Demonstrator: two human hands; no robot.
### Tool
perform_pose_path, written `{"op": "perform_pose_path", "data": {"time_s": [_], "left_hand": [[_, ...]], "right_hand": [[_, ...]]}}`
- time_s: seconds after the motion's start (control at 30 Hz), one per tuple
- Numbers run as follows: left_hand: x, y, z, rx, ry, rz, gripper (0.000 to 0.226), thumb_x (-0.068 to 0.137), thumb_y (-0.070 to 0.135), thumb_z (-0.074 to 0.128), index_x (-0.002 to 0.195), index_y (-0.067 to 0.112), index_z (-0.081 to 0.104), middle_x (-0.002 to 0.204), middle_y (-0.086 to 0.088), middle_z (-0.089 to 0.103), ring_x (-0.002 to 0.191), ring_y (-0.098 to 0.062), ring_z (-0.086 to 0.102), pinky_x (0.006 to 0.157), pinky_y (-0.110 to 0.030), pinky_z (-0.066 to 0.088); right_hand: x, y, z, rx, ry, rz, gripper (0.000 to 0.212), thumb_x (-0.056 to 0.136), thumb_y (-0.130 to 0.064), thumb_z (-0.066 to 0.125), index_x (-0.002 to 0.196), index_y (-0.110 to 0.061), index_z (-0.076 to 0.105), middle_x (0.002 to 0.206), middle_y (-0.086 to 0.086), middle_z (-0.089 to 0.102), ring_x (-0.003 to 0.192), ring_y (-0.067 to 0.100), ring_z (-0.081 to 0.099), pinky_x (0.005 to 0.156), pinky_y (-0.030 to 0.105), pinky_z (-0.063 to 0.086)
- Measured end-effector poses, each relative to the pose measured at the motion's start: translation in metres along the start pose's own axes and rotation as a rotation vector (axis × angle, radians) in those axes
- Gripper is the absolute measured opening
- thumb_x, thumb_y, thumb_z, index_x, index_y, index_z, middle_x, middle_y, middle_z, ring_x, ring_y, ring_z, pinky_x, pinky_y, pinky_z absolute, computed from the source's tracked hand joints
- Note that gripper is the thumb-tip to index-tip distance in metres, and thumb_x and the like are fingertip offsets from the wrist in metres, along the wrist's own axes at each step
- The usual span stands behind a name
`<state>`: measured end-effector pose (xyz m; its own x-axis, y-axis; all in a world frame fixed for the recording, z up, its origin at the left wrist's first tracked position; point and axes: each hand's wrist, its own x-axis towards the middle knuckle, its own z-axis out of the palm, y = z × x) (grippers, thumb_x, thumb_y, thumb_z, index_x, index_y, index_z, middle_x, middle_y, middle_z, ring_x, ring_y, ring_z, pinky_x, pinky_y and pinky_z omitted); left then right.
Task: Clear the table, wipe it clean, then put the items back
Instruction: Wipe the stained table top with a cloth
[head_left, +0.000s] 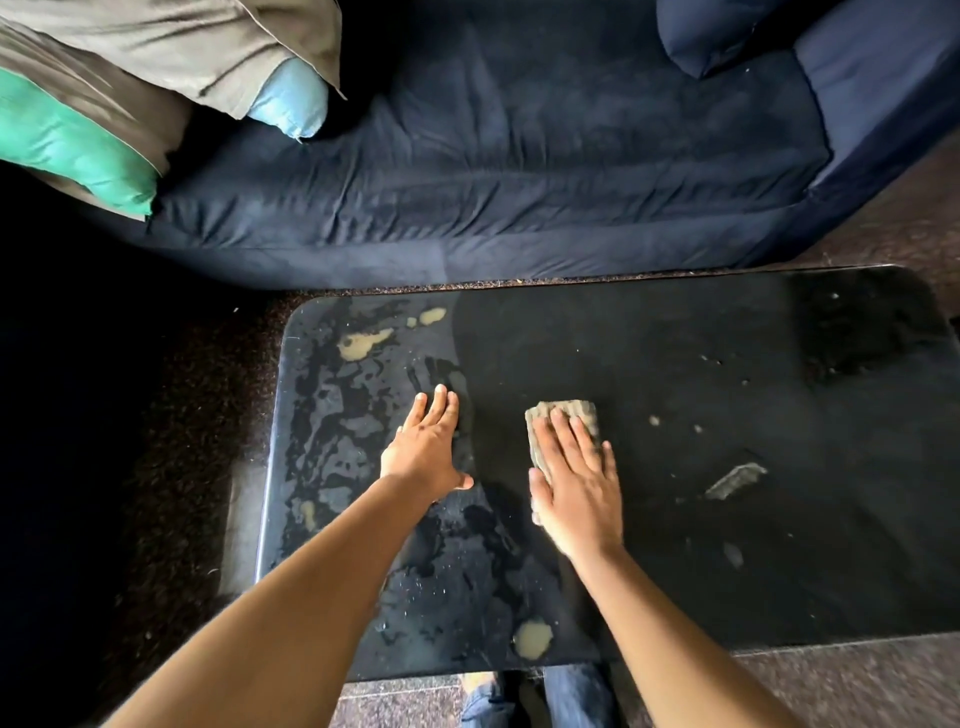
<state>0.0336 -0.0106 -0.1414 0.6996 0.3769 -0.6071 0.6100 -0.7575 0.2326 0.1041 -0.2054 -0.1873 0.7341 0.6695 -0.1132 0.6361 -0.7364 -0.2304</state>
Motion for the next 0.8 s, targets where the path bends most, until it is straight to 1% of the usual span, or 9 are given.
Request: {"op": "perform_pose_path", "data": {"time_s": [0.03, 0.1, 0.2, 0.3, 0.37, 0.47, 0.53, 0.7, 0.8], "left_hand": [[0.000, -0.001, 0.001, -0.005, 0.000, -0.003, 0.117, 0.075, 0.043, 0.075, 0.150, 0.018, -0.010, 0.158, 0.006, -0.017, 0.145, -0.017, -0.015, 0.118, -0.041, 0.020], [0.001, -0.001, 0.003, -0.011, -0.002, -0.005, 0.118, 0.074, 0.042, 0.076, 0.150, 0.018, -0.011, 0.158, 0.006, -0.017, 0.145, -0.018, -0.015, 0.119, -0.040, 0.017], [0.001, -0.002, 0.001, 0.008, -0.025, 0.004, 0.120, 0.074, 0.039, 0.078, 0.150, 0.018, -0.012, 0.158, 0.005, -0.018, 0.145, -0.018, -0.015, 0.120, -0.039, 0.013], [0.002, -0.001, -0.003, 0.025, -0.042, 0.007, 0.119, 0.075, 0.035, 0.078, 0.150, 0.017, -0.013, 0.157, 0.004, -0.019, 0.145, -0.019, -0.016, 0.119, -0.038, 0.014], [0.001, -0.001, -0.003, 0.017, -0.040, 0.005, 0.119, 0.075, 0.034, 0.078, 0.150, 0.017, -0.013, 0.157, 0.005, -0.019, 0.145, -0.019, -0.016, 0.119, -0.038, 0.015], [0.001, 0.000, -0.001, 0.007, -0.031, 0.005, 0.119, 0.074, 0.032, 0.079, 0.150, 0.017, -0.012, 0.158, 0.004, -0.018, 0.145, -0.019, -0.015, 0.119, -0.038, 0.015], [0.000, 0.000, -0.001, 0.024, -0.024, 0.005, 0.119, 0.074, 0.031, 0.079, 0.150, 0.017, -0.012, 0.158, 0.003, -0.017, 0.146, -0.020, -0.014, 0.119, -0.039, 0.015], [0.002, 0.000, -0.001, 0.052, -0.041, -0.006, 0.116, 0.077, 0.027, 0.077, 0.150, 0.017, -0.013, 0.157, 0.005, -0.020, 0.145, -0.020, -0.015, 0.119, -0.040, 0.015], [0.004, 0.000, -0.001, 0.061, -0.050, -0.009, 0.121, 0.074, 0.032, 0.079, 0.149, 0.017, -0.014, 0.158, 0.004, -0.019, 0.145, -0.020, -0.015, 0.119, -0.041, 0.016]], "right_hand": [[0.002, -0.019, 0.002, 0.037, 0.005, 0.086, 0.064, 0.084, -0.040, 0.037, 0.147, -0.026, 0.033, 0.154, -0.004, 0.030, 0.142, 0.017, 0.027, 0.109, 0.049, 0.029], [-0.001, -0.040, 0.005, 0.071, 0.001, 0.042, 0.062, 0.086, -0.040, 0.038, 0.146, -0.023, 0.036, 0.153, -0.001, 0.031, 0.142, 0.019, 0.028, 0.109, 0.051, 0.030], [-0.025, -0.012, 0.008, -0.041, -0.073, -0.463, 0.062, 0.089, -0.042, 0.043, 0.148, -0.028, 0.029, 0.156, -0.006, 0.022, 0.144, 0.014, 0.021, 0.110, 0.049, 0.031], [-0.016, 0.043, -0.003, -0.217, -0.197, -0.891, 0.067, 0.088, -0.046, 0.043, 0.149, -0.033, 0.022, 0.157, -0.010, 0.019, 0.145, 0.010, 0.016, 0.113, 0.042, 0.018], [-0.001, 0.050, -0.006, -0.248, -0.182, -0.788, 0.069, 0.087, -0.045, 0.042, 0.150, -0.030, 0.020, 0.157, -0.010, 0.019, 0.145, 0.009, 0.013, 0.114, 0.040, 0.015], [-0.001, 0.005, 0.001, -0.078, -0.085, -0.289, 0.069, 0.086, -0.042, 0.044, 0.149, -0.022, 0.023, 0.156, -0.005, 0.020, 0.144, 0.009, 0.014, 0.113, 0.043, 0.019], [-0.015, -0.031, 0.010, 0.007, -0.047, -0.166, 0.068, 0.086, -0.042, 0.043, 0.148, -0.018, 0.028, 0.155, -0.004, 0.022, 0.143, 0.014, 0.021, 0.112, 0.045, 0.019], [-0.048, -0.009, 0.009, -0.089, -0.096, -0.567, 0.068, 0.086, -0.044, 0.043, 0.148, -0.019, 0.029, 0.156, -0.002, 0.024, 0.144, 0.013, 0.018, 0.113, 0.044, 0.018], [-0.035, 0.019, -0.004, -0.166, -0.138, -0.718, 0.068, 0.082, -0.045, 0.046, 0.144, -0.017, 0.038, 0.153, 0.000, 0.030, 0.141, 0.014, 0.028, 0.112, 0.040, 0.020]]}}
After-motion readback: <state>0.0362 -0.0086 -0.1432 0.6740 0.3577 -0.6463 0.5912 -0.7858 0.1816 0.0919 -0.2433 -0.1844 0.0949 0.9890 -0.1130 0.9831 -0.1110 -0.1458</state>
